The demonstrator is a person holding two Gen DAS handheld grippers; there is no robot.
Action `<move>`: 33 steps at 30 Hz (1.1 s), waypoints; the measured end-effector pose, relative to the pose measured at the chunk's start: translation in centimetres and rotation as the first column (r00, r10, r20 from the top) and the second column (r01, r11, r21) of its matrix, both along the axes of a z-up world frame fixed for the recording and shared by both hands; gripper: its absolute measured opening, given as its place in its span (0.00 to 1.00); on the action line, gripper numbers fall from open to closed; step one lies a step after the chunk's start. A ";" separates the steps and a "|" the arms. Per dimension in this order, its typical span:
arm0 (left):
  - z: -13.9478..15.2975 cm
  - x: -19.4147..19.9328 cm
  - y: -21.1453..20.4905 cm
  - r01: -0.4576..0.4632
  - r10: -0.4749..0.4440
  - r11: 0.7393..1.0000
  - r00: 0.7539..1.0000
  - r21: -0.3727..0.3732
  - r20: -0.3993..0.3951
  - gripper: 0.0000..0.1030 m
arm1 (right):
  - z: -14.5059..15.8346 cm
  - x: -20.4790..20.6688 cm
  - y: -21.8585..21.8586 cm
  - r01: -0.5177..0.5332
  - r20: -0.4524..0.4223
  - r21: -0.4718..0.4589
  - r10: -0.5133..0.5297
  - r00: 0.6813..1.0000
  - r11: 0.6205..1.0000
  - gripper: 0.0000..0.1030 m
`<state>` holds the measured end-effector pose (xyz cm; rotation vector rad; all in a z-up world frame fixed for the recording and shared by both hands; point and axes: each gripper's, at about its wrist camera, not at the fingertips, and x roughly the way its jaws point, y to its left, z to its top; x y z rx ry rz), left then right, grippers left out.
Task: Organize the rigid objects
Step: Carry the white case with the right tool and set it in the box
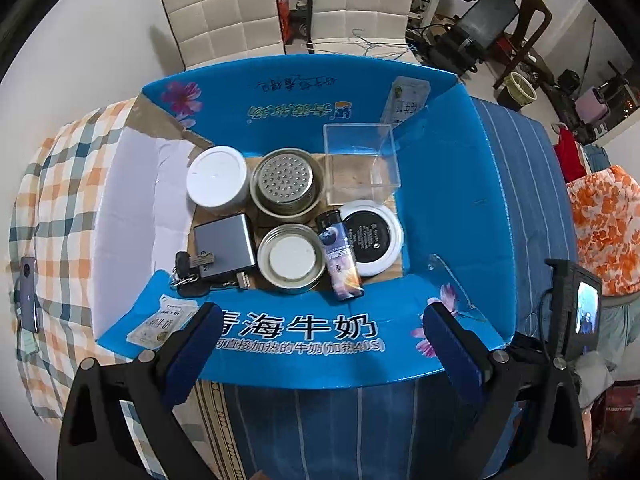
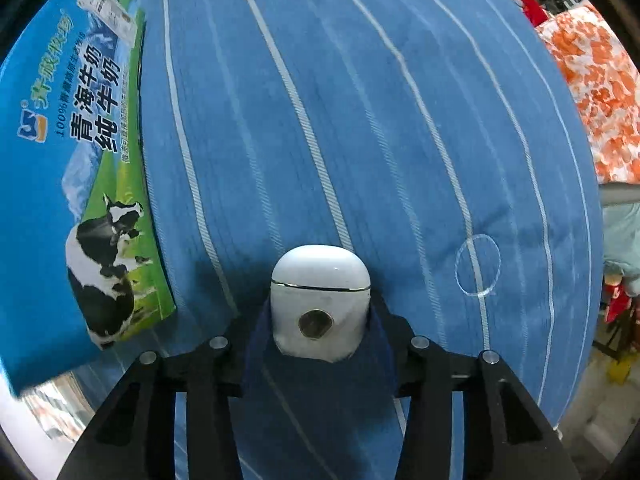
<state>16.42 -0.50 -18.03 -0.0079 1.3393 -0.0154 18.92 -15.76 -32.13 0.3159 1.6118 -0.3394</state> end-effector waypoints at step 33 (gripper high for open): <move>6.3 -2.8 5.0 -0.022 0.017 0.999 0.992 0.037 0.124 1.00 | 16.3 6.7 11.1 -0.291 0.354 0.038 0.260 0.898 0.956 0.47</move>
